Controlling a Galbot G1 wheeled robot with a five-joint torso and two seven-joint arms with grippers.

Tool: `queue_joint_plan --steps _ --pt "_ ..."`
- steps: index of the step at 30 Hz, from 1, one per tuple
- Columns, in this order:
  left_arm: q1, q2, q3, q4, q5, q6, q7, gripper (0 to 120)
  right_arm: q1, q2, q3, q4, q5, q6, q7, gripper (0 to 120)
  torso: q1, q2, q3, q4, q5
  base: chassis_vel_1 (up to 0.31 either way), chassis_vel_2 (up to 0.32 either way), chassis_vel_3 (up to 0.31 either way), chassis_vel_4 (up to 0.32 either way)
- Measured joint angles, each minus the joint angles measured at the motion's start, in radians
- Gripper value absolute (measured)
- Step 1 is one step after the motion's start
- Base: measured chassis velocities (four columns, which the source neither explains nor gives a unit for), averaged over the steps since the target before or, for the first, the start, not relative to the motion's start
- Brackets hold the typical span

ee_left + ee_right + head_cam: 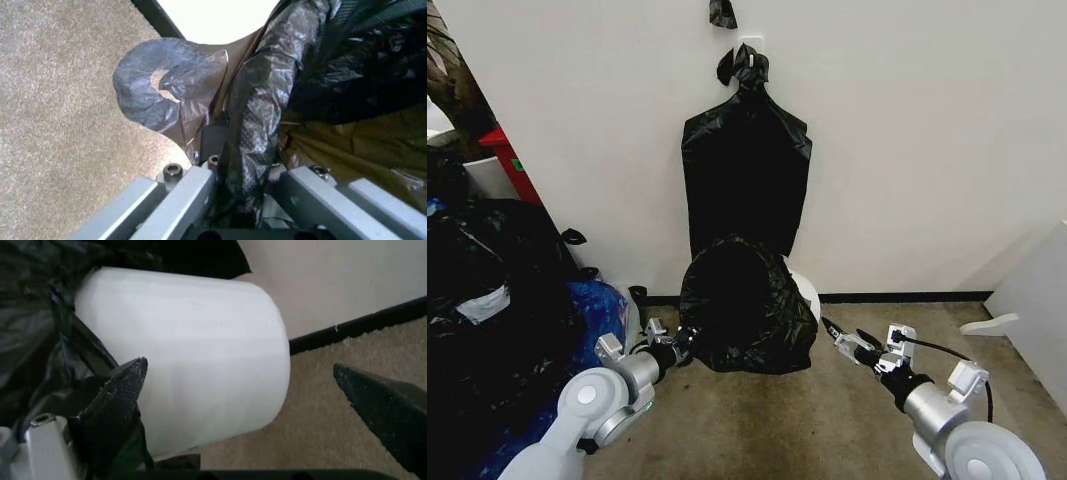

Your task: Place the garbage bag over the trash bin.

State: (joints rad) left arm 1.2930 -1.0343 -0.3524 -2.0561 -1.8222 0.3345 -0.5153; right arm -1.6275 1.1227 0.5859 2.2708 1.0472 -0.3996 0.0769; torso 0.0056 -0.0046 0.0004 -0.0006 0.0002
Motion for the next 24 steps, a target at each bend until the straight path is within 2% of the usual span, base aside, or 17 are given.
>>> queue_joint_plan --steps 14,24 --pt "-0.003 0.001 0.017 0.001 0.032 0.001 0.005 0 0.02 0.006 -0.039 0.07 0.011 -0.016 0.036 100 0.0 0.0 0.0 0.0 -0.0001 0.0 0.0 0.0 0.0" --pt "0.006 0.009 0.021 -0.01 0.038 0.008 0.017 0 0.067 -0.008 -0.025 -0.066 0.03 -0.013 0.027 100 0.0 0.0 0.0 0.0001 0.0 0.0 0.0 0.0 0.0"
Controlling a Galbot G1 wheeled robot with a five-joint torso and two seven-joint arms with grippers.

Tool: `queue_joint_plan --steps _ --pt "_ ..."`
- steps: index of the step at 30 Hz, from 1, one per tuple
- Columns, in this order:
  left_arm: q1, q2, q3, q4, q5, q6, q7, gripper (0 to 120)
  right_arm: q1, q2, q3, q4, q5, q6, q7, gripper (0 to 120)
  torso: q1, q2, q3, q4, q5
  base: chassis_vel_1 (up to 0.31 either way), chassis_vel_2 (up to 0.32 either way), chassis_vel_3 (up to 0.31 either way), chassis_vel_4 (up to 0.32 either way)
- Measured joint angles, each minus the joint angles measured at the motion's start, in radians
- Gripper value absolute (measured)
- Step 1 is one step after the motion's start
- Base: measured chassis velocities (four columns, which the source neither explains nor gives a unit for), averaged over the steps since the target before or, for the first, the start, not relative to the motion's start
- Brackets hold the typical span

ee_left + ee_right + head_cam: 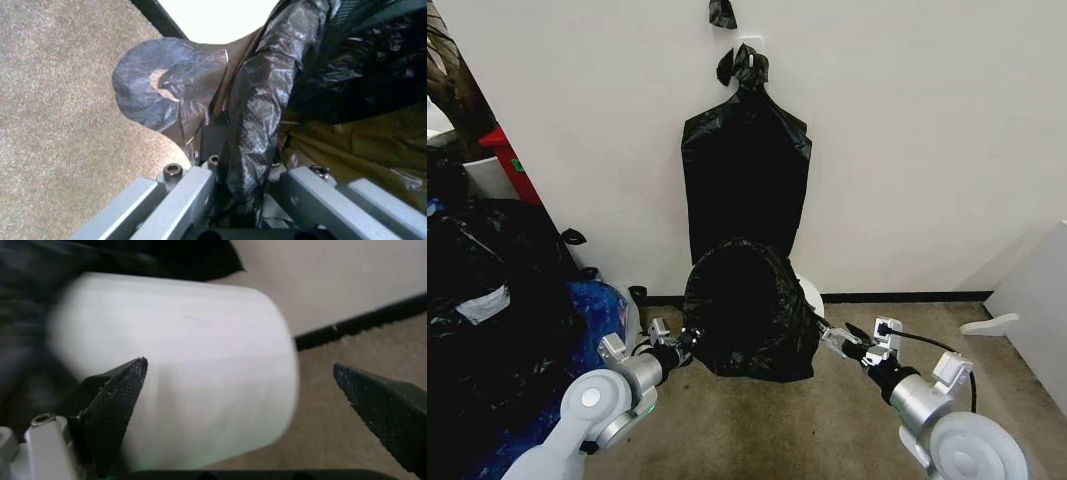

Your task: Place the garbage bag over the trash bin.

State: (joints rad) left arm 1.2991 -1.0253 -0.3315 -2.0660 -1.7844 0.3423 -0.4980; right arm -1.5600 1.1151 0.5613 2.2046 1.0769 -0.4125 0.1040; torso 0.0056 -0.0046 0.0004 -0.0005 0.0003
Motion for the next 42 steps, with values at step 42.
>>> queue_joint_plan --steps 42 --pt "0.011 0.002 0.012 -0.02 0.026 0.014 0.051 0 -0.016 0.0 0.007 0.018 0.045 -0.052 0.012 100 0.0 0.0 0.0 0.0 0.0 0.0 0.0 0.0 0.0"
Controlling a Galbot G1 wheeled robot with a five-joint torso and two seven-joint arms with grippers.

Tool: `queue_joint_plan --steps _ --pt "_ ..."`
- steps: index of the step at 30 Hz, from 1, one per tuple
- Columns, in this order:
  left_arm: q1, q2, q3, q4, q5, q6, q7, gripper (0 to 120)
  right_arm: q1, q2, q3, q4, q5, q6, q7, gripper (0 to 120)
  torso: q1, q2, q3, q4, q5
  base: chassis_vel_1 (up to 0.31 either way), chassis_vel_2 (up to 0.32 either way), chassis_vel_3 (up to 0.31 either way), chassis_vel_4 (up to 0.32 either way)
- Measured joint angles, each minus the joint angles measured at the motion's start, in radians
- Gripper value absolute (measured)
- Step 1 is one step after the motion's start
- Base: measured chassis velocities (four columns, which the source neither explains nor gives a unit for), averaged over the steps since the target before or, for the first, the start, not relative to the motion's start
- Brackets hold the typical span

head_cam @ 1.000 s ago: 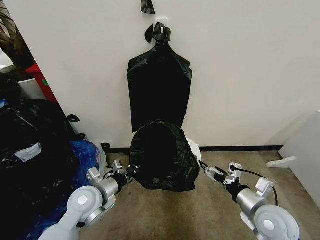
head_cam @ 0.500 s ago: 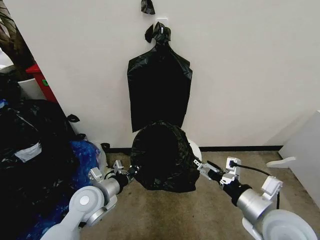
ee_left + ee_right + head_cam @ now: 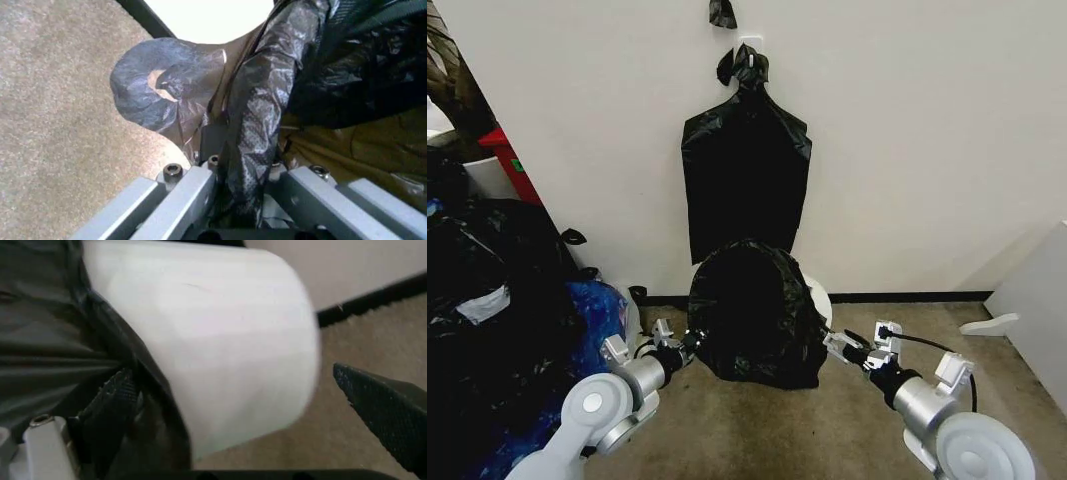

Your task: Place the garbage bag over the trash bin.

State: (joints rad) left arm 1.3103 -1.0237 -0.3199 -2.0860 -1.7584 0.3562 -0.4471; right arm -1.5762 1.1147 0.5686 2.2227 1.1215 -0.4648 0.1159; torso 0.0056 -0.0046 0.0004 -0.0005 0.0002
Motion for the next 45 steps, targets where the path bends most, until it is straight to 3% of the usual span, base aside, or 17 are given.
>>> queue_joint_plan --steps 8,25,32,45 --pt "0.005 0.003 0.0 -0.003 0.0 0.017 0.035 0 -0.018 -0.002 0.033 -0.06 0.05 -0.001 -0.044 100 0.0 0.0 0.0 -0.0001 0.0 0.0 0.0 0.0 0.0" --pt "-0.017 -0.002 -0.004 0.019 -0.018 -0.002 -0.012 0 -0.105 -0.004 0.115 0.092 0.052 0.016 -0.123 100 0.0 0.0 0.0 -0.0001 -0.0002 0.0 0.0 0.0 0.0" --pt "-0.027 -0.007 -0.01 0.026 -0.045 -0.004 -0.022 0 -0.162 0.0 0.093 -0.044 -0.054 0.088 -0.3 100 0.0 0.0 0.0 -0.0002 0.0001 0.0 0.0 0.0 0.0" --pt "-0.025 -0.006 -0.008 0.016 -0.054 -0.004 -0.023 0 -0.057 0.023 0.015 -0.195 -0.15 0.122 -0.276 100 0.0 0.0 0.0 0.0003 0.0002 0.0 0.0 0.0 0.0"
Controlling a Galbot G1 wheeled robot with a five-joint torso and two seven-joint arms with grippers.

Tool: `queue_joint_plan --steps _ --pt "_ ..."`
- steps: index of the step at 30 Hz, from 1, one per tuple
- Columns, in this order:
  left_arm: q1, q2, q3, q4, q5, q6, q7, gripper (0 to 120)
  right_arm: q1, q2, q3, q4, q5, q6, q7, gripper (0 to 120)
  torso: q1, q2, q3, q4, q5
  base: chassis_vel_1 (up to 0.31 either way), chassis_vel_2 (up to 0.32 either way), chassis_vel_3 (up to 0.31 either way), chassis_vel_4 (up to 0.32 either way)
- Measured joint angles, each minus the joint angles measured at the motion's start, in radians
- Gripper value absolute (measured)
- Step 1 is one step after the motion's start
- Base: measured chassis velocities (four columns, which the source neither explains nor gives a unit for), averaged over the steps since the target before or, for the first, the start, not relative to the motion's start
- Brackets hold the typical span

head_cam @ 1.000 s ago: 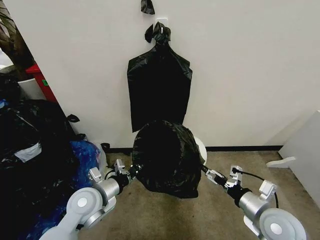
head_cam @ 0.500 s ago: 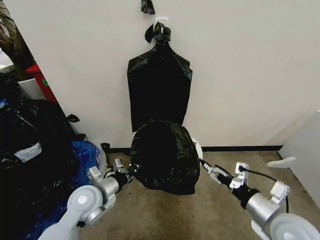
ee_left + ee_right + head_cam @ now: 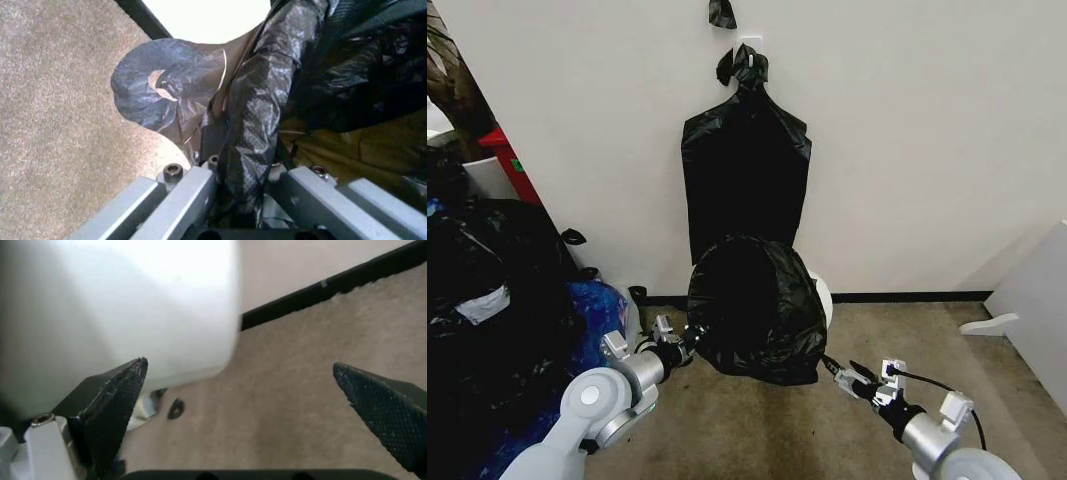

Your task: Place the garbage bag over the trash bin.

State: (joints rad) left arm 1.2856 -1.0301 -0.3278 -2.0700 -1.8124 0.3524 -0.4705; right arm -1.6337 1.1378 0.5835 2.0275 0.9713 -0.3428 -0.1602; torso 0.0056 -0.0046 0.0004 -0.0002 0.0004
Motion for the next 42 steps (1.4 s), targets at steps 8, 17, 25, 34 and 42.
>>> queue_joint_plan --steps 8,17,25,34,42 --pt "-0.009 -0.021 -0.016 0.003 -0.028 -0.019 -0.076 0 -0.15 -0.014 0.083 0.073 0.035 0.058 -0.095 100 0.0 0.0 0.0 -0.0008 -0.0003 0.0 0.0 0.0 0.0" --pt "-0.021 -0.041 -0.007 0.011 -0.059 -0.023 -0.149 0 -0.209 0.0 0.034 0.168 -0.002 0.127 -0.242 100 0.0 0.0 0.0 -0.0003 -0.0003 0.0 0.0 0.0 0.0" --pt "-0.014 -0.041 -0.006 -0.008 -0.072 -0.018 -0.153 0 -0.17 0.017 -0.037 0.103 -0.093 0.134 -0.223 100 0.0 0.0 0.0 -0.0004 -0.0003 0.0 0.0 0.0 0.0" --pt "-0.006 -0.041 0.005 -0.032 -0.077 -0.013 -0.153 0 -0.088 0.023 -0.034 -0.022 -0.099 0.121 -0.166 100 0.0 0.0 0.0 -0.0003 -0.0001 0.0 0.0 0.0 0.0" --pt "0.003 -0.048 0.013 -0.057 -0.076 -0.009 -0.151 0 -0.035 0.031 -0.02 -0.142 -0.125 0.128 -0.172 100 0.0 0.0 0.0 -0.0003 0.0 0.0 0.0 0.0 0.0"
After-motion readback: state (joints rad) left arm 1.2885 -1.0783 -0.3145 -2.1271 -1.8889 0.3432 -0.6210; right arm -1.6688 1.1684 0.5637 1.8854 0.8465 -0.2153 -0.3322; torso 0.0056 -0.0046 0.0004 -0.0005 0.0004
